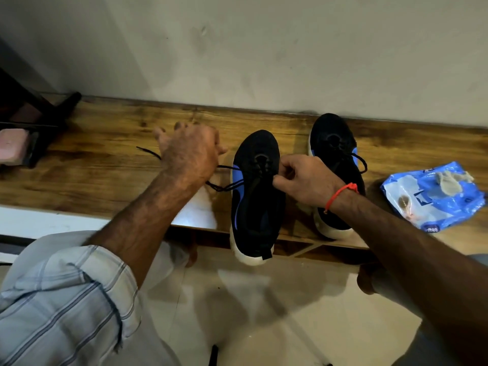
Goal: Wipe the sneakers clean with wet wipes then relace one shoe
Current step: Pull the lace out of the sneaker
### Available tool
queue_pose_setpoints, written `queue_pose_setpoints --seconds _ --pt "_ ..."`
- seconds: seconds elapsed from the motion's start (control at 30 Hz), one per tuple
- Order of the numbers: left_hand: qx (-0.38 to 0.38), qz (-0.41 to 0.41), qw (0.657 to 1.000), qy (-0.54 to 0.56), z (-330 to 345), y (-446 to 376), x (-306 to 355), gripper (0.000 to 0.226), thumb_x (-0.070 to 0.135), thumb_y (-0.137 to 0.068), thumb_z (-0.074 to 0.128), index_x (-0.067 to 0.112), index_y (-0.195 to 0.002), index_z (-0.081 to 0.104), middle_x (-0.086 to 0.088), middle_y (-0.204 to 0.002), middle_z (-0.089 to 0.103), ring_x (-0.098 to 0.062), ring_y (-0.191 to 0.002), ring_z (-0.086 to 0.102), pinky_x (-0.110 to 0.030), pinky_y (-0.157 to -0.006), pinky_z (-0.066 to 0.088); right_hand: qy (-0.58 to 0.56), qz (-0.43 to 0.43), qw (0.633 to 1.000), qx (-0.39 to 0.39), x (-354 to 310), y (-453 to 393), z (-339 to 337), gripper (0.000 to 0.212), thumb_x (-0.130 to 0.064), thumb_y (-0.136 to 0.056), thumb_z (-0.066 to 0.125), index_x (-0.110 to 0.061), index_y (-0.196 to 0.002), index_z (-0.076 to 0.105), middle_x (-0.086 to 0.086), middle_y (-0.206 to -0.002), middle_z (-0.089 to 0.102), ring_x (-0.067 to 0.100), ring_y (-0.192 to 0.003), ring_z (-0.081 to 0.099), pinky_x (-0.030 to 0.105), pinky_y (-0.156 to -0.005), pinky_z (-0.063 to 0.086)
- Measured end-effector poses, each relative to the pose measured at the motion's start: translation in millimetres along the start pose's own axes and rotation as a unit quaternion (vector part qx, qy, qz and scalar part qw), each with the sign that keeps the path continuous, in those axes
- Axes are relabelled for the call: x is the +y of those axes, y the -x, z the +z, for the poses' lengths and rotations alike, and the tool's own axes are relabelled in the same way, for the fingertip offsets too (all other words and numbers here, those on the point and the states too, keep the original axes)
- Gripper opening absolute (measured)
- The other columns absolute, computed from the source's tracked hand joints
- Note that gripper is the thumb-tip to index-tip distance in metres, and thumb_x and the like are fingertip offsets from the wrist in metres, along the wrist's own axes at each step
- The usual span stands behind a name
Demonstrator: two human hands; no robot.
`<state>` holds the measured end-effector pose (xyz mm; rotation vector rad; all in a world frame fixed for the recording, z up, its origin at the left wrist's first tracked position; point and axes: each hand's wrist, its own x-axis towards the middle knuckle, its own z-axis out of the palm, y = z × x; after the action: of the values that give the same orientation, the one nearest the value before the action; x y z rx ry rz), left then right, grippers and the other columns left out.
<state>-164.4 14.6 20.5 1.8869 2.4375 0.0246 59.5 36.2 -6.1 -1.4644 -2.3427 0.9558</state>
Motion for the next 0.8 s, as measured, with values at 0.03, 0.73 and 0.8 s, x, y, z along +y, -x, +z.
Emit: queue_pose_setpoints --seconds 0.03,0.73,0.8 --pt "-0.002 -0.013 1.000 0.011 0.4 -1.9 -4.5 0.026 0.057 -0.091 0.062 0.033 -0.097 0.069 0.000 -0.112 0.068 -0.027 -0.122 0.050 -0.061 -0.109 0.024 0.002 0.005 1.000 -0.001 0.6 -0.2 0.1 0.021 -0.030 -0.088 0.064 -0.017 -0.073 0.056 0.000 -0.075 0.063 0.015 -0.072 0.060 0.039 -0.066 0.056" --pt "-0.005 -0.024 0.997 0.068 -21.4 2.2 -18.0 0.053 0.053 -0.093 0.062 0.027 -0.137 0.049 -0.009 -0.156 0.035 -0.036 -0.147 0.025 -0.072 -0.114 0.011 0.008 0.047 0.999 0.004 -2.0 1.4 2.2 0.024 -0.038 -0.089 0.064 -0.020 -0.076 0.058 -0.003 -0.074 0.064 0.013 -0.071 0.061 0.041 -0.069 0.057" --pt "-0.068 -0.022 0.996 0.060 -18.6 5.5 -14.8 0.078 0.071 -0.084 0.060 0.032 -0.147 0.037 -0.008 -0.168 0.009 -0.040 -0.153 0.005 -0.076 -0.115 0.005 0.006 0.038 0.999 0.004 -1.9 1.4 3.2 0.022 -0.039 -0.089 0.064 -0.019 -0.080 0.059 -0.002 -0.078 0.064 0.014 -0.074 0.061 0.041 -0.071 0.057"
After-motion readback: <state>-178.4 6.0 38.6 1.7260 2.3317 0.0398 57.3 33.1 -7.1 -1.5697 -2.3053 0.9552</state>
